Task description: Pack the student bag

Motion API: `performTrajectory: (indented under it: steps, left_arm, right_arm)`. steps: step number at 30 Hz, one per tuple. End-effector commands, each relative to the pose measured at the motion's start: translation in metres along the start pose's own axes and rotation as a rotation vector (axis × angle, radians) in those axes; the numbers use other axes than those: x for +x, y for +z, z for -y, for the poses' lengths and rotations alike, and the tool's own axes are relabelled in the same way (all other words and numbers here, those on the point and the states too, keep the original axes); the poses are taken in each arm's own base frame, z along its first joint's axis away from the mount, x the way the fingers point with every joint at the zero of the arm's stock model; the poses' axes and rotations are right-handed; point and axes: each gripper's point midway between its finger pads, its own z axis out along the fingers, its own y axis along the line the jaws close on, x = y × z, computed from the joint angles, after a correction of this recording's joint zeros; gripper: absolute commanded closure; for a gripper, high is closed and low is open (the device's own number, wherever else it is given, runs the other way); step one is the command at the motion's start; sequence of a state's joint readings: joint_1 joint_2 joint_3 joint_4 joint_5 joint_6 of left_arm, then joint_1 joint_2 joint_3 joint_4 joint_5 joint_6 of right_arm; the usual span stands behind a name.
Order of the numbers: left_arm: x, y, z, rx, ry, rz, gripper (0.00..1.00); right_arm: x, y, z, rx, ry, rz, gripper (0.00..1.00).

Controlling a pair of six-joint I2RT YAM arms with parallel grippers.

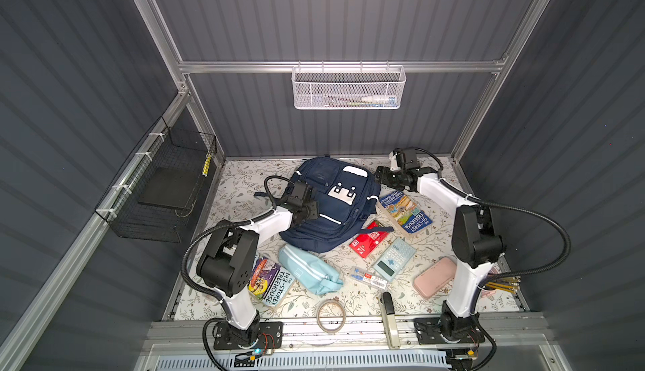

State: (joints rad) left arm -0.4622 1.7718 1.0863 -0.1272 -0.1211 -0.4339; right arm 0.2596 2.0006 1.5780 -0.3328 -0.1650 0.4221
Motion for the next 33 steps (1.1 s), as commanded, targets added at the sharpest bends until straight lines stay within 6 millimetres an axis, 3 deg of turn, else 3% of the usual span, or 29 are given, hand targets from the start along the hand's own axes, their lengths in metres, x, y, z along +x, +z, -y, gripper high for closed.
performTrajectory:
  steps: [1,6,7,11,13,16,21,22,23,25,29,33]
  left_arm:
    - [0.003,0.017,-0.012,-0.005,-0.036,-0.017,0.39]
    - [0.002,0.031,-0.017,-0.026,-0.02,-0.024,0.39]
    - [0.001,0.034,-0.016,-0.024,-0.022,-0.022,0.4]
    - [-0.002,0.048,-0.017,-0.017,-0.021,-0.026,0.4]
    - [-0.005,0.059,-0.013,0.008,-0.015,-0.046,0.44]
    - [-0.016,0.068,-0.002,0.039,0.004,-0.045,0.43]
    - [-0.038,0.076,0.02,0.084,0.017,-0.015,0.42]
    - [-0.039,0.076,0.024,0.088,0.026,-0.018,0.42]
    - [-0.058,0.068,0.034,0.107,0.032,0.015,0.42]
    - [-0.071,0.053,0.04,0.117,0.039,0.045,0.42]
    - [-0.092,0.007,0.045,0.135,0.045,0.116,0.39]
    - [-0.084,-0.035,0.04,0.141,0.06,0.112,0.35]
  right_arm:
    - [0.022,0.022,-0.001,0.01,-0.023,-0.116,0.27]
    - [0.021,0.051,0.006,0.042,-0.034,-0.17,0.32]
    - [0.021,0.056,0.003,0.021,-0.029,-0.177,0.39]
    - [0.032,0.063,-0.003,-0.015,-0.01,-0.215,0.93]
    - [0.037,0.053,0.0,-0.024,0.034,-0.203,1.0]
    - [0.044,0.027,0.004,-0.072,0.157,-0.154,1.0]
    - [0.061,-0.006,-0.015,-0.103,0.187,-0.118,1.0]
    - [0.06,-0.012,-0.015,-0.093,0.194,-0.101,0.92]
    - [0.061,-0.016,-0.012,-0.082,0.202,-0.085,0.79]
    - [0.059,-0.024,-0.002,-0.036,0.18,-0.053,0.54]
    - [0.046,-0.058,-0.017,-0.014,-0.144,0.065,0.38]
    - [0.049,-0.085,-0.042,-0.138,-0.676,0.178,0.32]
